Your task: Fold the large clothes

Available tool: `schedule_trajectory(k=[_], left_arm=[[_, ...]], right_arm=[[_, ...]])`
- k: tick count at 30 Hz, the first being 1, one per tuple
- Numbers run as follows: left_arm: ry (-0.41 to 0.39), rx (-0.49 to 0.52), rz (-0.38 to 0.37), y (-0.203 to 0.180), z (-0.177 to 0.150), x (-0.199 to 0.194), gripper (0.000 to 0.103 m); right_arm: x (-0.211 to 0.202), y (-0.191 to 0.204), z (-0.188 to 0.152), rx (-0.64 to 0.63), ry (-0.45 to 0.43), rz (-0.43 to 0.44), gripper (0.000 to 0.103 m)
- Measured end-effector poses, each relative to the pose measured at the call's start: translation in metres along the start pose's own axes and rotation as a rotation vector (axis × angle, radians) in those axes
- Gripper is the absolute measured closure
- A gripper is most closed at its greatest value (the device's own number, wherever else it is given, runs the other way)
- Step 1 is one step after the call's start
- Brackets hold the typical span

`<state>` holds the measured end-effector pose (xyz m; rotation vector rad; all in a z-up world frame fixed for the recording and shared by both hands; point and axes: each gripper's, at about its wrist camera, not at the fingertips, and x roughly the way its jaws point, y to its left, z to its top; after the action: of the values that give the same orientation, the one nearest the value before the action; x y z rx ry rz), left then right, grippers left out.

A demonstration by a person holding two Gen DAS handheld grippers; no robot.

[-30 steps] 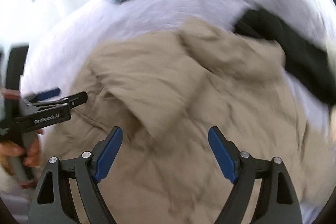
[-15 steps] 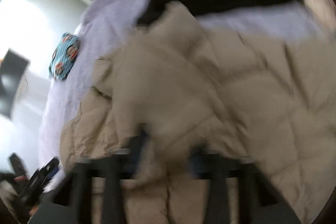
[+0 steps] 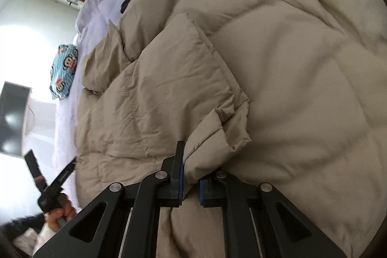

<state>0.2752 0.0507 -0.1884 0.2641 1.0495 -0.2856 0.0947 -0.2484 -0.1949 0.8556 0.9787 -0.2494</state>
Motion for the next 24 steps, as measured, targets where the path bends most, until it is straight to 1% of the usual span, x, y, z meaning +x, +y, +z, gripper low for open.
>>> schedule_trajectory(k=[2,3,4,5,6,7,9,10,11,12,13,15,16,17,18,19,21,22,24], left_arm=[[-0.020,-0.022,0.003,0.003,-0.001,-0.019,0.083],[-0.033,-0.031,0.001,0.004,0.000,-0.026,0.083],[-0.050,-0.046,-0.009,0.009,-0.001,-0.038,0.083],[-0.058,-0.055,-0.017,0.011,-0.003,-0.045,0.083],[-0.069,-0.068,-0.028,0.015,-0.004,-0.056,0.083],[-0.078,-0.079,-0.035,0.019,-0.007,-0.066,0.083],[-0.075,-0.092,-0.063,0.018,-0.015,-0.076,0.083],[-0.062,-0.095,-0.082,0.016,-0.021,-0.078,0.083],[-0.033,-0.091,-0.105,0.011,-0.029,-0.076,0.083],[-0.012,-0.079,-0.108,0.005,-0.035,-0.072,0.083],[0.017,-0.061,-0.090,-0.004,-0.043,-0.064,0.083],[0.050,-0.049,-0.053,-0.013,-0.054,-0.046,0.083],[0.058,-0.050,-0.042,-0.015,-0.058,-0.040,0.083],[0.063,-0.053,-0.023,-0.017,-0.061,-0.034,0.083],[0.065,-0.051,-0.006,-0.018,-0.062,-0.032,0.083],[0.068,-0.047,0.008,-0.019,-0.061,-0.033,0.083],[0.080,-0.024,0.036,-0.024,-0.057,-0.040,0.083],[0.083,-0.013,0.042,-0.026,-0.056,-0.044,0.083],[0.085,0.003,0.034,-0.033,-0.055,-0.057,0.083]], right_arm=[[-0.001,0.002,0.003,0.012,0.012,0.005,0.092],[-0.004,0.003,0.003,0.015,0.031,0.008,0.086],[-0.008,0.002,0.002,0.010,0.048,0.004,0.074],[-0.016,0.002,0.000,0.001,0.061,0.001,0.066],[-0.027,0.002,-0.003,-0.011,0.051,-0.009,0.051],[-0.035,0.002,-0.004,-0.022,0.031,-0.031,0.049],[-0.060,0.004,-0.006,-0.062,-0.055,-0.084,0.050],[-0.073,0.007,-0.005,-0.086,-0.107,-0.097,0.055],[-0.080,0.009,-0.003,-0.103,-0.137,-0.098,0.064],[-0.083,0.013,0.000,-0.126,-0.152,-0.090,0.077],[-0.081,0.021,0.003,-0.164,-0.139,-0.074,0.080],[-0.067,0.034,0.004,-0.229,-0.089,-0.046,0.083],[-0.060,0.037,0.003,-0.257,-0.063,-0.056,0.084],[-0.048,0.039,0.001,-0.280,-0.030,-0.083,0.084],[-0.039,0.036,-0.002,-0.278,0.001,-0.107,0.084],[-0.031,0.026,-0.003,-0.244,0.036,-0.121,0.085],[-0.038,0.007,-0.004,-0.157,0.044,-0.066,0.085],[-0.046,0.002,-0.005,-0.139,0.036,-0.055,0.082],[-0.063,-0.010,-0.007,-0.115,0.033,-0.035,0.082]])
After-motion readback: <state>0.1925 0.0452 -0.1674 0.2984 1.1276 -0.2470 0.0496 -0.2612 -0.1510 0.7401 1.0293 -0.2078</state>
